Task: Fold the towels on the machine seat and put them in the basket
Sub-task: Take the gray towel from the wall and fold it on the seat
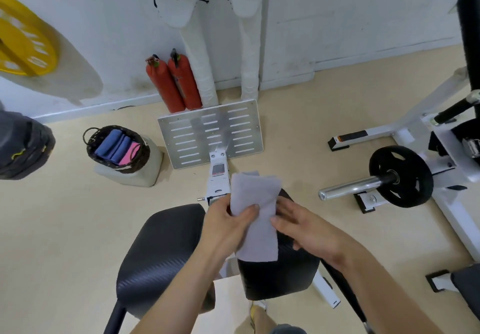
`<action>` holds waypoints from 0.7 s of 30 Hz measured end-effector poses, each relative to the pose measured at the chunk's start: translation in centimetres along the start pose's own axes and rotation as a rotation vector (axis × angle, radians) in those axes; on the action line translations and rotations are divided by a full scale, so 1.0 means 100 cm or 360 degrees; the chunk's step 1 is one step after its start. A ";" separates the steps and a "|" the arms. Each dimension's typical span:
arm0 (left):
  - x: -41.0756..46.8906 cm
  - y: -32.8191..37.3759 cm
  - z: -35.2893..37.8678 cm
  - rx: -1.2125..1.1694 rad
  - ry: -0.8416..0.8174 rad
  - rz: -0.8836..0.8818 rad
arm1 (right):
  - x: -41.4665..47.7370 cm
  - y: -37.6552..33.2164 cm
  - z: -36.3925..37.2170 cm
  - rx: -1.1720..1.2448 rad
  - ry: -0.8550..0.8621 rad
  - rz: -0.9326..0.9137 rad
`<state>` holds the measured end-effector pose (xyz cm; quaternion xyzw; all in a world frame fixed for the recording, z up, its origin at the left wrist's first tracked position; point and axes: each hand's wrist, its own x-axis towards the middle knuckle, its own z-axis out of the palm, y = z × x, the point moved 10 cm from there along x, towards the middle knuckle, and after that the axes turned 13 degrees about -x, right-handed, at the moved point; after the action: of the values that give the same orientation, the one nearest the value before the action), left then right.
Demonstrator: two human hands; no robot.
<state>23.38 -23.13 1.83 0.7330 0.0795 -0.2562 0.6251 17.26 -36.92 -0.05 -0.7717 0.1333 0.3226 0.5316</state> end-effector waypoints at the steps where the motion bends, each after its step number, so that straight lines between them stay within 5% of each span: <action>1: -0.015 0.003 -0.011 -0.0184 0.0023 -0.0017 | -0.003 -0.019 0.013 -0.0052 -0.0020 -0.0072; 7: -0.093 -0.009 -0.078 -0.0821 0.0011 -0.0141 | -0.037 -0.117 0.096 -0.0575 -0.0118 -0.0467; 10: -0.137 0.001 -0.133 -0.0690 0.0093 0.0071 | -0.066 -0.150 0.142 -0.0947 -0.0077 -0.0665; 17: -0.280 0.027 -0.261 -0.0306 0.0092 0.0721 | -0.152 -0.211 0.274 -0.1018 0.0118 -0.1136; 21: -0.356 -0.016 -0.351 -0.0380 0.0427 0.0792 | -0.193 -0.233 0.372 -0.1252 0.0075 -0.1170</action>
<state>1.94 18.08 20.37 0.6785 0.0089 0.0151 0.7344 2.18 3.45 20.98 -0.9153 -0.2646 0.1235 0.2773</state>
